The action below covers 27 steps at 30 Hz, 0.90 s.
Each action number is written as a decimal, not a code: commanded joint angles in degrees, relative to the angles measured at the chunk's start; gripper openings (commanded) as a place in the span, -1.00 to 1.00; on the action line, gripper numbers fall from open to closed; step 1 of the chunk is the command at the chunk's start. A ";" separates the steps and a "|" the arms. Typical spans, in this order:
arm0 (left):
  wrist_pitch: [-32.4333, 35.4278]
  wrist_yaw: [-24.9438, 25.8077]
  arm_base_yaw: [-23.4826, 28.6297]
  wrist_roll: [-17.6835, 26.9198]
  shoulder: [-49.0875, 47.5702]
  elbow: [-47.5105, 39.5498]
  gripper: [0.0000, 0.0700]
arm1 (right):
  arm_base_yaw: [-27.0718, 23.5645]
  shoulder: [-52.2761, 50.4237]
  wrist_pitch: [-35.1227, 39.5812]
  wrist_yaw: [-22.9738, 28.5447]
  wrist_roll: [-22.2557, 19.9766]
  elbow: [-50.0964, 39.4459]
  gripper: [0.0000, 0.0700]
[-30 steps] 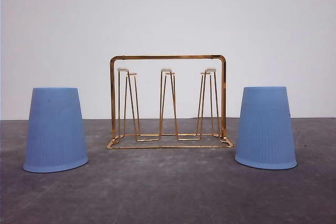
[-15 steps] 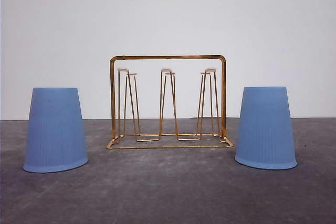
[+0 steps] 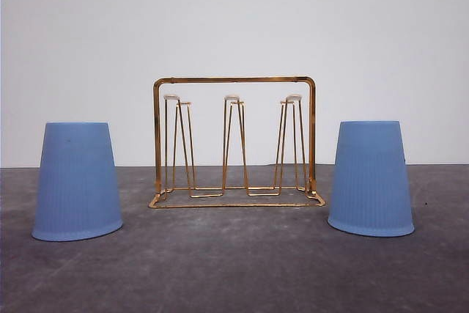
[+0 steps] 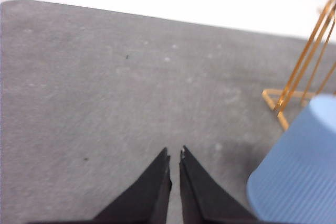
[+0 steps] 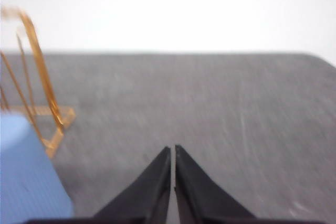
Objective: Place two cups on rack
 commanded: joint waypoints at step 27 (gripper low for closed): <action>-26.28 9.79 -5.17 12.89 56.41 53.65 -0.88 | 4.23 56.90 -35.74 -18.78 -8.33 49.42 -0.98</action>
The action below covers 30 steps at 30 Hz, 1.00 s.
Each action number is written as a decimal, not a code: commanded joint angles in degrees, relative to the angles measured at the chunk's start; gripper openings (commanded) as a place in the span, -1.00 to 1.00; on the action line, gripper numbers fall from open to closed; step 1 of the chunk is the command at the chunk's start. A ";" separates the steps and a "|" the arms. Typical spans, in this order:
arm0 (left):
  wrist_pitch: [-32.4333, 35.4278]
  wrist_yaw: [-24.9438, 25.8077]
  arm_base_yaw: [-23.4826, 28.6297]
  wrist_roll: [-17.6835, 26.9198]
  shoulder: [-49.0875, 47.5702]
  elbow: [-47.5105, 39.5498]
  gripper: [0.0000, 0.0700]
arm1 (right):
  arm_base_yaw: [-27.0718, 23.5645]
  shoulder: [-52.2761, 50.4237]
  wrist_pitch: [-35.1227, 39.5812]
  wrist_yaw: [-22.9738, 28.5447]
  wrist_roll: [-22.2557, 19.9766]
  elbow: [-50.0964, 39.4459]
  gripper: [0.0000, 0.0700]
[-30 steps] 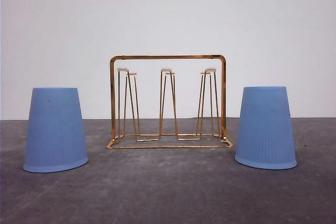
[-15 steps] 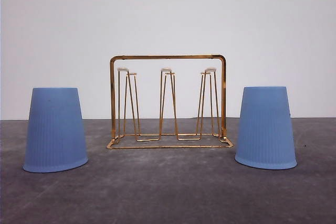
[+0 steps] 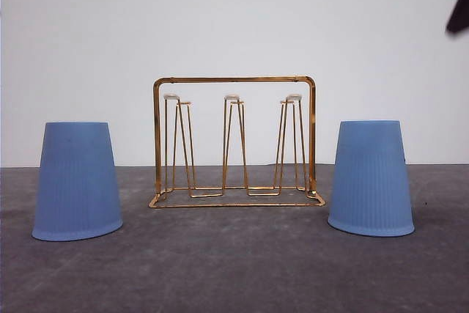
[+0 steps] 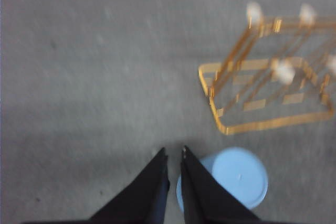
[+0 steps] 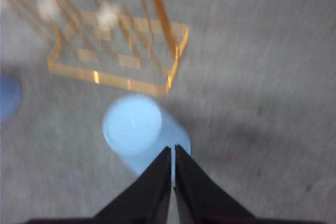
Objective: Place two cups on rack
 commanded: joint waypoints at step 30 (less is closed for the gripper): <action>3.77 0.85 -10.56 -1.27 13.20 1.11 0.84 | 1.90 4.90 1.51 -0.17 -3.19 0.96 1.00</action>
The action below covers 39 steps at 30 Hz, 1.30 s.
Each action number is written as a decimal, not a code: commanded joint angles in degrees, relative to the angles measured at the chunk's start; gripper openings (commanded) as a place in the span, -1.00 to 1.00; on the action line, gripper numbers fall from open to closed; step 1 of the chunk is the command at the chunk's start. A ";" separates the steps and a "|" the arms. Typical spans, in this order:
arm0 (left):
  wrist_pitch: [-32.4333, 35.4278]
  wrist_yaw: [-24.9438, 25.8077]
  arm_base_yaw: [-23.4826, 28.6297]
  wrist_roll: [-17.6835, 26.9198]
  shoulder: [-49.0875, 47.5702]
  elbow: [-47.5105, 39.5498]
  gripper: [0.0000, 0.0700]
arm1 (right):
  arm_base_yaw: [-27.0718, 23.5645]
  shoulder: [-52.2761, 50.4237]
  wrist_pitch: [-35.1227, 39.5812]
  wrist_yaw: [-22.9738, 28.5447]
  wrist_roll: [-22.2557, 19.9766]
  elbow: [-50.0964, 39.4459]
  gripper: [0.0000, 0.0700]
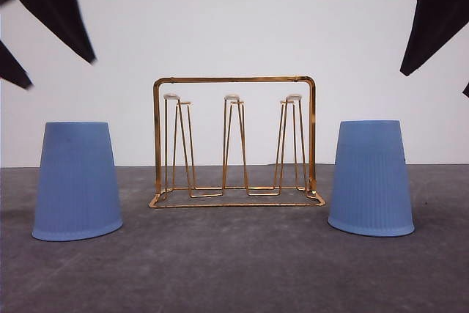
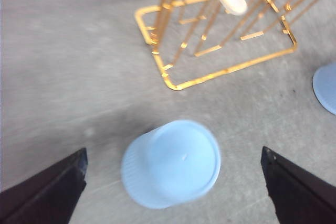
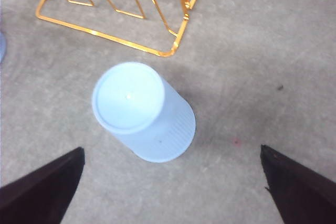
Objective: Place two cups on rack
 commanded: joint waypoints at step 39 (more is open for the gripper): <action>-11.33 -2.15 -10.50 0.10 17.79 34.08 0.00 | 0.26 0.35 0.78 -0.09 -0.22 0.96 1.00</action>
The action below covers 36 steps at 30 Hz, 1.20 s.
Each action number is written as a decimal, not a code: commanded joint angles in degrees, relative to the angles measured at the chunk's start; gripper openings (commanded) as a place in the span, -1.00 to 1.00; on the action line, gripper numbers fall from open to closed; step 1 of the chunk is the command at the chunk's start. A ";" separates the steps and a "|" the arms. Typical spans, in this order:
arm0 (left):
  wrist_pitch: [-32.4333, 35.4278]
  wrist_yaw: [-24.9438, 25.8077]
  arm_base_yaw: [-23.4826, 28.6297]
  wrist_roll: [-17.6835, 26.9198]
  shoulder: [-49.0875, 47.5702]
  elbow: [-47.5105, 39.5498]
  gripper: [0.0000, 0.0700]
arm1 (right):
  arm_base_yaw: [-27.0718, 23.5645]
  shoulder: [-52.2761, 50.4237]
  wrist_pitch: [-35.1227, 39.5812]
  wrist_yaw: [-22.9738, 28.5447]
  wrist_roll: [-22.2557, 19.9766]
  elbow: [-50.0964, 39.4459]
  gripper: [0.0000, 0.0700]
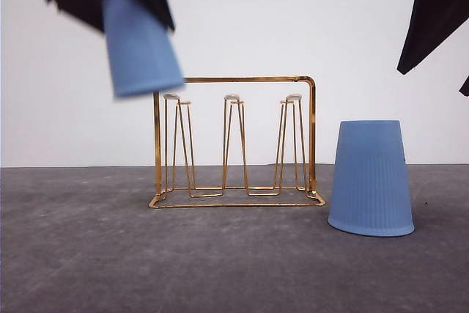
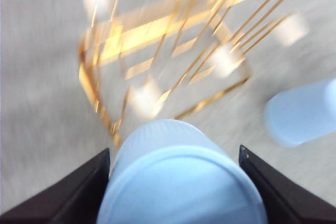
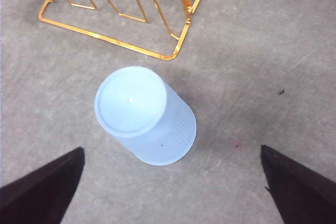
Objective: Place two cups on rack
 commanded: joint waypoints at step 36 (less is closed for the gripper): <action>3.32 -7.60 -1.87 3.03 13.58 6.53 0.70 | 3.00 0.70 4.50 -0.74 0.58 0.96 1.00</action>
